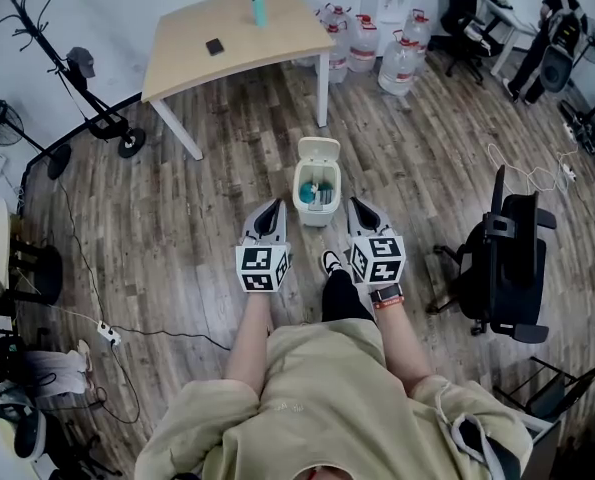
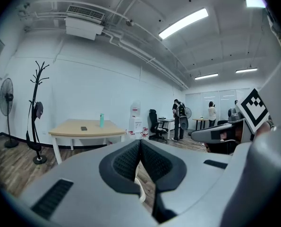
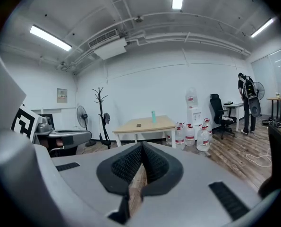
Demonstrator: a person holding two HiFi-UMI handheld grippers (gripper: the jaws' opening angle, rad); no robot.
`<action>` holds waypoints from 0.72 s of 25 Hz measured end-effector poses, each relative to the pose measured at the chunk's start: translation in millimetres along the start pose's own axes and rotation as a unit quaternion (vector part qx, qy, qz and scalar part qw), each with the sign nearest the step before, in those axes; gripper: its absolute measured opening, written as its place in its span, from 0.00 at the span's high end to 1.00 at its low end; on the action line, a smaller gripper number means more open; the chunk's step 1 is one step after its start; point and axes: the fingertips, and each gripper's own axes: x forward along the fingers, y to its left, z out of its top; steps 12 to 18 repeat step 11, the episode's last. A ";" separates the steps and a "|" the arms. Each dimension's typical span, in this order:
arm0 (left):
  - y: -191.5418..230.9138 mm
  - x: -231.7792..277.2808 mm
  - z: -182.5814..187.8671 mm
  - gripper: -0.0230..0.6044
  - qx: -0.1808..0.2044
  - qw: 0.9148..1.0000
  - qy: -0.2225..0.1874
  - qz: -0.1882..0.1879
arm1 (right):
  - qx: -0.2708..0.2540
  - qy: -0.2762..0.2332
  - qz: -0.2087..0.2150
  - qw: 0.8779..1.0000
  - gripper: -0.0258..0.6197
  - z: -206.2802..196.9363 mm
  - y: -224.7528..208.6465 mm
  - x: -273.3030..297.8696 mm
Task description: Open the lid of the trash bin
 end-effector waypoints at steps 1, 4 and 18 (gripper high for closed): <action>0.0 2.6 -1.1 0.93 0.000 1.000 0.001 0.000 | 0.001 0.001 0.001 1.000 0.94 -1.7 -1.8 2.0; 2.1 13.3 -3.3 0.93 0.001 1.000 0.005 -0.001 | 0.006 0.007 0.003 1.000 0.94 -4.7 -8.3 12.5; 23.8 62.1 -18.1 0.93 -0.011 1.000 0.017 0.005 | 0.024 0.028 0.020 0.999 0.94 -14.1 -31.8 68.6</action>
